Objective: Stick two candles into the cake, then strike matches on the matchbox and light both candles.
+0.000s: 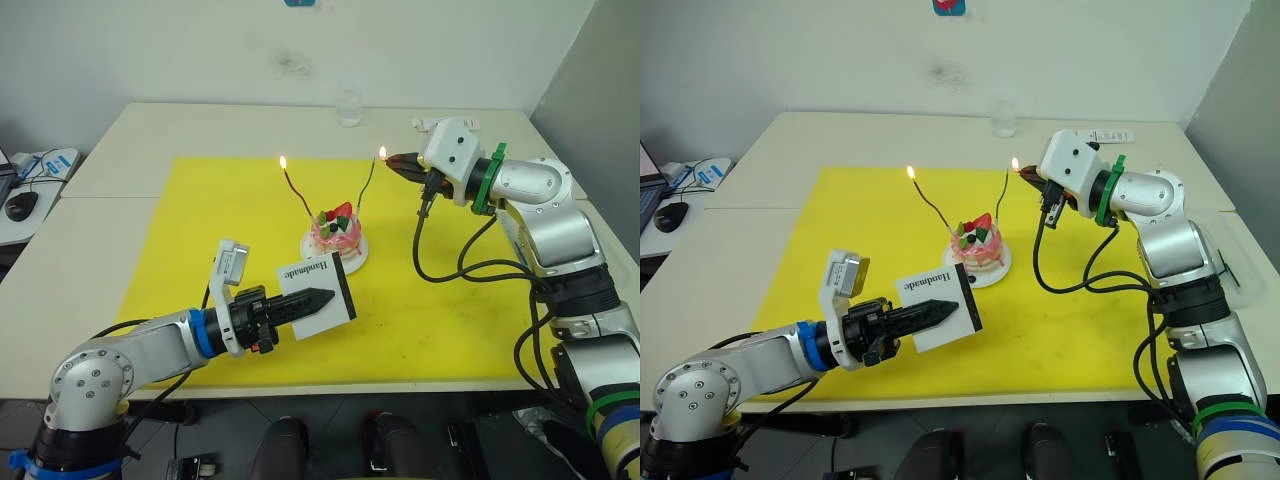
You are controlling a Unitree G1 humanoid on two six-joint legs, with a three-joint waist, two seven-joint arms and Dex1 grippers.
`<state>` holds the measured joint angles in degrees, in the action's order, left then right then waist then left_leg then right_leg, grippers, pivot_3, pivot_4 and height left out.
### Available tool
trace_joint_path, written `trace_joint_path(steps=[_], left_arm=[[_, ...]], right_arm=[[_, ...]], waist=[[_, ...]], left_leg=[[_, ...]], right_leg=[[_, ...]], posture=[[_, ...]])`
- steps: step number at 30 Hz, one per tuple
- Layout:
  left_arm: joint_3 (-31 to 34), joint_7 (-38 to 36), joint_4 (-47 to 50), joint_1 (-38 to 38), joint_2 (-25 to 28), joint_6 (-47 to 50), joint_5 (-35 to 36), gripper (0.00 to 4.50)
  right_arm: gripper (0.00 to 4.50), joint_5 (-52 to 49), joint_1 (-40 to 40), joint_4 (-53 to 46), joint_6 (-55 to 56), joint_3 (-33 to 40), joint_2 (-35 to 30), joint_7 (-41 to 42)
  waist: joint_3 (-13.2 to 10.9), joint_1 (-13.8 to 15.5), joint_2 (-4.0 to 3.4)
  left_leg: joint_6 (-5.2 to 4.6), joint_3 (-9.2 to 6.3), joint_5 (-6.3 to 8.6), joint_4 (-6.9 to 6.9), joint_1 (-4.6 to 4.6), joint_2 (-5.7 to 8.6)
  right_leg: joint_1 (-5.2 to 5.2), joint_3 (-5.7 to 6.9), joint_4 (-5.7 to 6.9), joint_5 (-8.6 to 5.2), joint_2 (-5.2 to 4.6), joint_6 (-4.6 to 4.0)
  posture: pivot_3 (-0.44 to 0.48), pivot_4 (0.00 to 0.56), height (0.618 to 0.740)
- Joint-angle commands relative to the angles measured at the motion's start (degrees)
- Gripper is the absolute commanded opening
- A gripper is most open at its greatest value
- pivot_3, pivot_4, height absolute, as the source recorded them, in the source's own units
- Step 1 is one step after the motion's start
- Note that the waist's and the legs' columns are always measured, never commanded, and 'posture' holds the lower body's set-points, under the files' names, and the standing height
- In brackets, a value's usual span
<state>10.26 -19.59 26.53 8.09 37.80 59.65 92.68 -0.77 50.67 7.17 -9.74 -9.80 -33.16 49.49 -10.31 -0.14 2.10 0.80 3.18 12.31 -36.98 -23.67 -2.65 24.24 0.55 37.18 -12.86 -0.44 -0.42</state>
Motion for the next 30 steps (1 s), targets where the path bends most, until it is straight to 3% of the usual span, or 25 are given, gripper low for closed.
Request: trace_joint_path(steps=[1,30], left_arm=[[-0.49,-0.71,1.69,0.73,0.64,-0.80,1.59,0.00],[-1.27,-0.87,1.64,1.02,0.97,-1.41,1.14,0.00]], right_arm=[[0.03,-0.02,1.77,-1.90,0.35,1.32,0.22,-0.80],[0.03,0.08,2.63,-1.48,0.67,0.89,1.22,-0.10]], waist=[[0.00,0.00,0.00],[0.00,0.00,0.00]], left_leg=[[0.00,0.00,0.00,0.00,0.00,0.00],[0.00,0.00,0.00,0.00,0.00,0.00]], right_leg=[[0.00,-0.01,0.00,0.00,0.00,0.00],[0.00,0.00,0.00,0.00,0.00,0.00]], posture=[[0.000,0.150,0.740],[0.000,0.150,0.740]])
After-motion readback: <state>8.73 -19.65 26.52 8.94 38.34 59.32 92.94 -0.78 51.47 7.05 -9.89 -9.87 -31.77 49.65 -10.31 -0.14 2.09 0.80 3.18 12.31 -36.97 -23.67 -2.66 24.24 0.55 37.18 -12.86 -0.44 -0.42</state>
